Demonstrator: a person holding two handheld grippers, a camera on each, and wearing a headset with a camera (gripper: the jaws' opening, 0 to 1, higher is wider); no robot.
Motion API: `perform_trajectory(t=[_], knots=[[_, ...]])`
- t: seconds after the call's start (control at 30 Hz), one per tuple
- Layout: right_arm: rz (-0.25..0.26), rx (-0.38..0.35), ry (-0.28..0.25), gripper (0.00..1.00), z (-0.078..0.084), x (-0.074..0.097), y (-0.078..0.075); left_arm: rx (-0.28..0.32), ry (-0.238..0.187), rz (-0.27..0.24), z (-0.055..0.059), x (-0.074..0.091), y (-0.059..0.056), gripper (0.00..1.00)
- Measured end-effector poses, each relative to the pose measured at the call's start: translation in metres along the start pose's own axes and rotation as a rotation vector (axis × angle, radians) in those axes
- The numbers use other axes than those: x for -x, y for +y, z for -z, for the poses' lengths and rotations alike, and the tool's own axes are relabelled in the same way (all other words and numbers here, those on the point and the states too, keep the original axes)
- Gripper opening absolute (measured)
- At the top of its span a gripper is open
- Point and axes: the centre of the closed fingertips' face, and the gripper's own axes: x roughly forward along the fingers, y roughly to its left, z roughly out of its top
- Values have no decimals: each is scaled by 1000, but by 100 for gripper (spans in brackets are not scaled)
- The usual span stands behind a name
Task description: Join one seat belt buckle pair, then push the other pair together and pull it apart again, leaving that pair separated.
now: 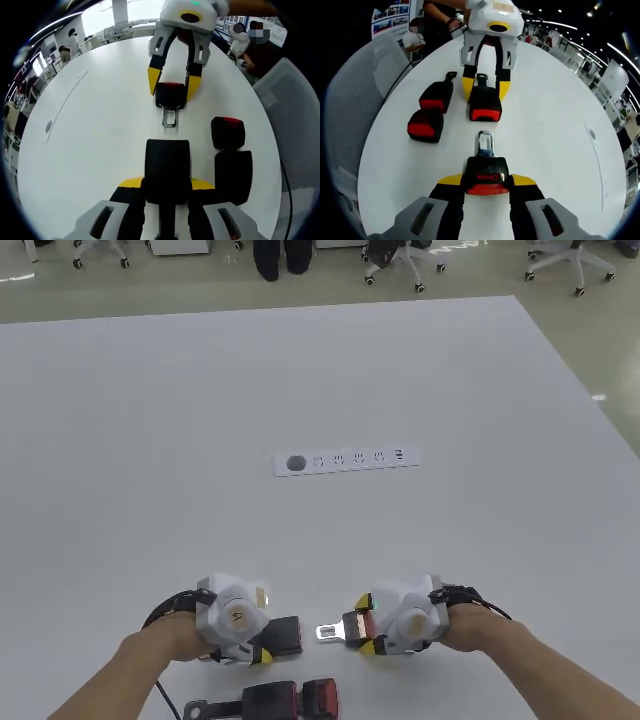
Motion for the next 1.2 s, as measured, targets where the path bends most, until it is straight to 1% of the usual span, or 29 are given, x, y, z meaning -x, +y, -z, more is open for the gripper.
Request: perform_trajectory(t=[0.17,0.33,0.47,0.57,0.8,0.93,1.0,1.1,1.2], knots=[[-6,6,-5,32,-8,-3,0,-7,3,4,1,-1,1,33],[-8,4,-7,32,-10,-9,-3,-11,8,7,1,-1,1,33],[-9,5,-4,32,-16,-7,1,-20,13,11,0,0,0,33],[-8,7,-2,32,-19,-7,0,-22,15,12,1,-1,1,33],[-13,19,0,32,-24,-10,-1,-18,16,10,0,0,0,33],[-14,13,-14,31,-26,-12,-1,-18,17,10,-1,0,-1,33],[-16,22,-17,31,-28,-17,-1,-19,19,11,-1,0,-1,33],[-16,17,-32,31,-36,-18,0,-22,22,12,-2,1,-2,33],[-16,18,-24,31,-34,-20,-2,-22,20,12,-2,1,-1,33]])
